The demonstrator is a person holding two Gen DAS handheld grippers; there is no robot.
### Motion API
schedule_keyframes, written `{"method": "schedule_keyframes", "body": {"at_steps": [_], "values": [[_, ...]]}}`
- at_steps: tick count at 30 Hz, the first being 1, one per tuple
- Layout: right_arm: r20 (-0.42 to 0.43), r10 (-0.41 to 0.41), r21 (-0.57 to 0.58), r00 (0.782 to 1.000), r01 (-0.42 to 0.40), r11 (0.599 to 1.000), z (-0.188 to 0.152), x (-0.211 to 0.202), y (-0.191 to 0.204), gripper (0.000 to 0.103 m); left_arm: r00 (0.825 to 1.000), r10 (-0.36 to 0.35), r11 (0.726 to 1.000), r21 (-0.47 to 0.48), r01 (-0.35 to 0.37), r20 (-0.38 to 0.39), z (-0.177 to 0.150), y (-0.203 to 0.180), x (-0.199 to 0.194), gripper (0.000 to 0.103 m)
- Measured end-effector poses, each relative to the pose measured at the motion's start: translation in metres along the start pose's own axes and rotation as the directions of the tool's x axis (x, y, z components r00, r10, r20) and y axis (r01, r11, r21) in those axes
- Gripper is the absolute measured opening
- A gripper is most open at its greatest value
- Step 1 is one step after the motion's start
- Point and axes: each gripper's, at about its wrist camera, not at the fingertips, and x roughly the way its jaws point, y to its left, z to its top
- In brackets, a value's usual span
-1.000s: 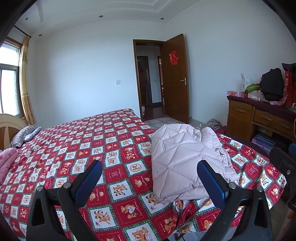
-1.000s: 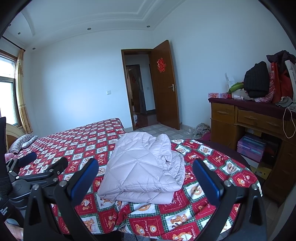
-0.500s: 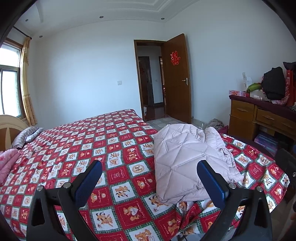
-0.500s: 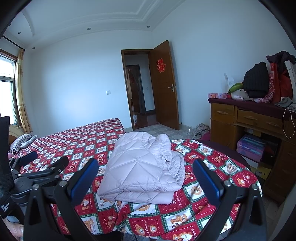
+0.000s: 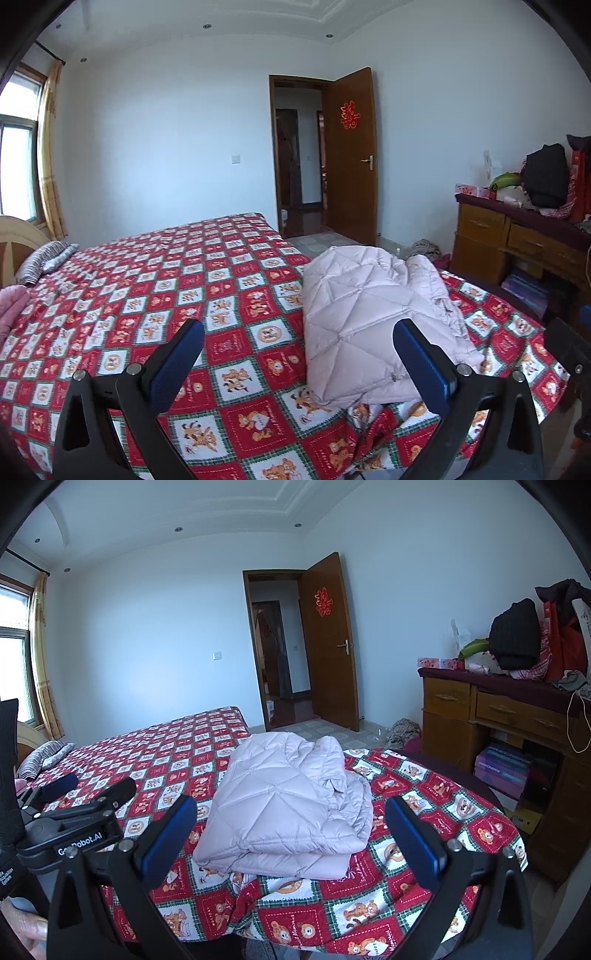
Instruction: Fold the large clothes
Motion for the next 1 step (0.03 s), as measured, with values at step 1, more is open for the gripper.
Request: {"method": "schedule_keyframes", "body": {"at_steps": [1], "values": [[-0.001,0.0,0.0,1.0,0.0,1.0,0.0,-0.0001,-0.0001,0.103,1.0,0.006,1.0,0.005,-0.006,-0.001,0.0,0.0003,0.0005,0.102]]}}
